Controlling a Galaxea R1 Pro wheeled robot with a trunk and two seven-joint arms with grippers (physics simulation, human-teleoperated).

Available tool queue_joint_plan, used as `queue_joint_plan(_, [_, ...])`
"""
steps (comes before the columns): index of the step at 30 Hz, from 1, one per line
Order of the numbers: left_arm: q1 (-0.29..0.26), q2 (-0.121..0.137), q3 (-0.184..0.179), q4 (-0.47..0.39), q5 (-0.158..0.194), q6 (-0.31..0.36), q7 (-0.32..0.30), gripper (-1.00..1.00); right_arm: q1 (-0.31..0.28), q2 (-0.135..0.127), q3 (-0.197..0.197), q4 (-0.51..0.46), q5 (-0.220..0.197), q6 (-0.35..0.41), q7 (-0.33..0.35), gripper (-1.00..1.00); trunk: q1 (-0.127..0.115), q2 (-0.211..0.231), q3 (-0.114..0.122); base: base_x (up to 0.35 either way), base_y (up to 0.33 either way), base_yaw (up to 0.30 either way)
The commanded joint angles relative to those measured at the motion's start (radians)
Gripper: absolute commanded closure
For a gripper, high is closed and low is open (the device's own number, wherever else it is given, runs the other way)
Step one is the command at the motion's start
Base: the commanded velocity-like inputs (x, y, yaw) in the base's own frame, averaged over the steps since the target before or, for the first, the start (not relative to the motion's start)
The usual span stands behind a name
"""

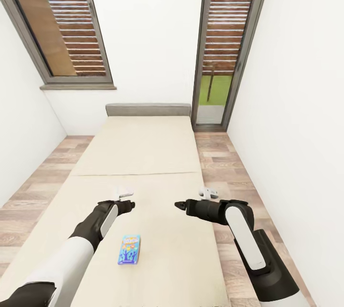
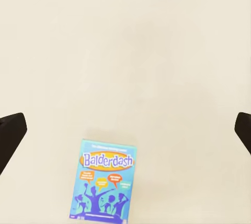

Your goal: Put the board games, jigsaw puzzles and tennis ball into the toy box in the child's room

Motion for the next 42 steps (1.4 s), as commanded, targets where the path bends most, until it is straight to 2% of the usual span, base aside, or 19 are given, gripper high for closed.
queue_joint_plan(1, [0.0,0.0,-0.001,-0.002,0.011,0.005,0.007,-1.0,-0.001,0.0,0.0,-0.001,-0.01,0.003,-0.01,-1.0,0.001,-0.002,-0.004,0.0,0.0,0.0])
queue_joint_plan(32, [0.0,-0.003,-0.004,-0.002,0.008,-0.008,0.007,-1.0,-0.001,0.0,0.001,-0.001,-0.011,0.003,-0.011,-1.0,0.001,-0.002,-0.055,0.0,0.0,0.0])
queue_joint_plan(42, [0.0,-0.003,-0.047,-0.002,0.008,-0.014,0.009,-1.0,-0.001,0.0,0.001,-0.001,-0.011,0.003,-0.012,-1.0,0.001,-0.002,-0.071,0.0,0.0,0.0])
